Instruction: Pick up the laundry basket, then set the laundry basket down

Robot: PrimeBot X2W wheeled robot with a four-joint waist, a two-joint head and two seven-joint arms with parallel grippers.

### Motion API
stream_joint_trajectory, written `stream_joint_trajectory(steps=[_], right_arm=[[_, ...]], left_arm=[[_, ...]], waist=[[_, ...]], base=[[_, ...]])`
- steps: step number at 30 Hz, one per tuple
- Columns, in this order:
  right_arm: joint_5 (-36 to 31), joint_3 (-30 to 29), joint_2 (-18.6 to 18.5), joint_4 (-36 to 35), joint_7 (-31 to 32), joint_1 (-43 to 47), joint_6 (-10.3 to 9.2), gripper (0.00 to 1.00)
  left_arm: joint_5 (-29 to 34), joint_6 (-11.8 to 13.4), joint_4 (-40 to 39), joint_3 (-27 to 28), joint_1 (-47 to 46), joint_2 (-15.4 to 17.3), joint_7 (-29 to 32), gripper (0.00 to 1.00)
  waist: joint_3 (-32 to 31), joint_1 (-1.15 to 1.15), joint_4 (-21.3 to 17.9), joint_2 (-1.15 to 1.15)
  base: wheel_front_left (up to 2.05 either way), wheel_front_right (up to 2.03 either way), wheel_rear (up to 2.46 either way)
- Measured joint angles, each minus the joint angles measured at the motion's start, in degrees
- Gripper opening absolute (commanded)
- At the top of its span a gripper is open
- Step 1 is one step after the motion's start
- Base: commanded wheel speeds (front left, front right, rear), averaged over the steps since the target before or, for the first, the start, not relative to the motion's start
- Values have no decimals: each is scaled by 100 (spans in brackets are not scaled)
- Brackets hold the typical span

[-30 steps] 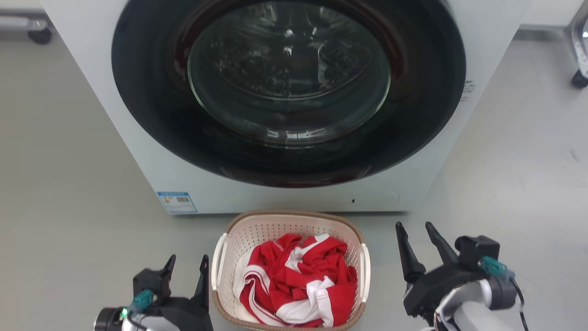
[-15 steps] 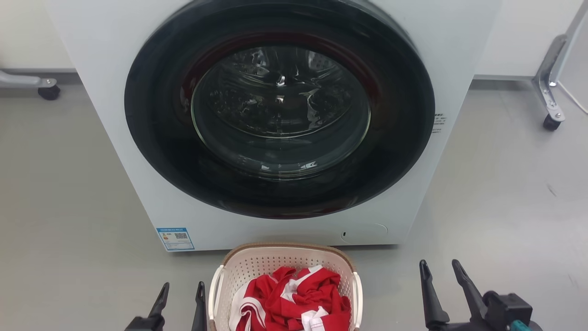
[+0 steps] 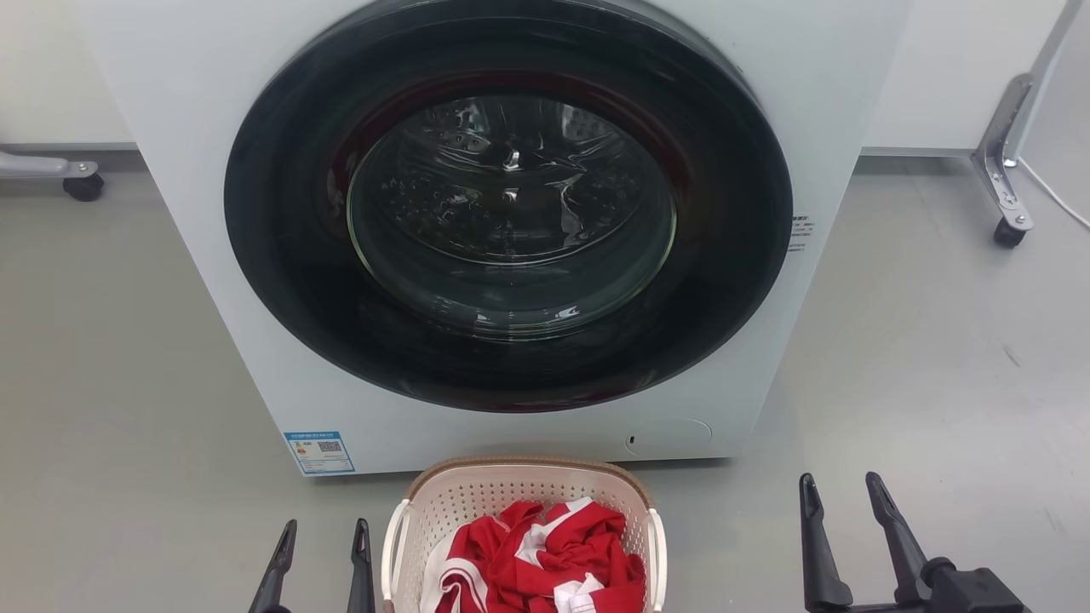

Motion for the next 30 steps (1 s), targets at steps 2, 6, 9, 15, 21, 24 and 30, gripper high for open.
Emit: stream_joint_trajectory(steps=[2,6,9,15,21,24,30], right_arm=[[-100,-53,18,-82,1,40,0,100],[-201,-111,63,-220,0,130,0,100],[-272,-135,89,-353,0,138,0,100],[-387,-177,120,-445,-1,214,0,100],[-386,-146,140,-253,18,238,1,0],[-377,-135,143,-101,19,298,4,0],[-65,-244,151,-3,110,307,80,0]], left_arm=[[48,0,-94,15,62,-18,0,100],[231,0,-247,48,80,-35,0,100],[288,0,-376,123,170,-51,0,100],[377,0,-504,191,182,-78,-1,100],[365,-5,-294,172,185,-80,10,0],[345,-9,-149,166,187,-81,11,0],[92,-67,-91,230,180,-82,112,0]], waist=[[3,0,-11,0],[14,0,-34,0],[31,0,-54,0],[65,0,-67,0],[76,0,-69,0],[77,0,-70,0],[84,0,-76,0]], base=[[0,0,0],[0,0,0],[0,0,0],[0,0,0],[0,0,0],[0,0,0],[0,0,0]])
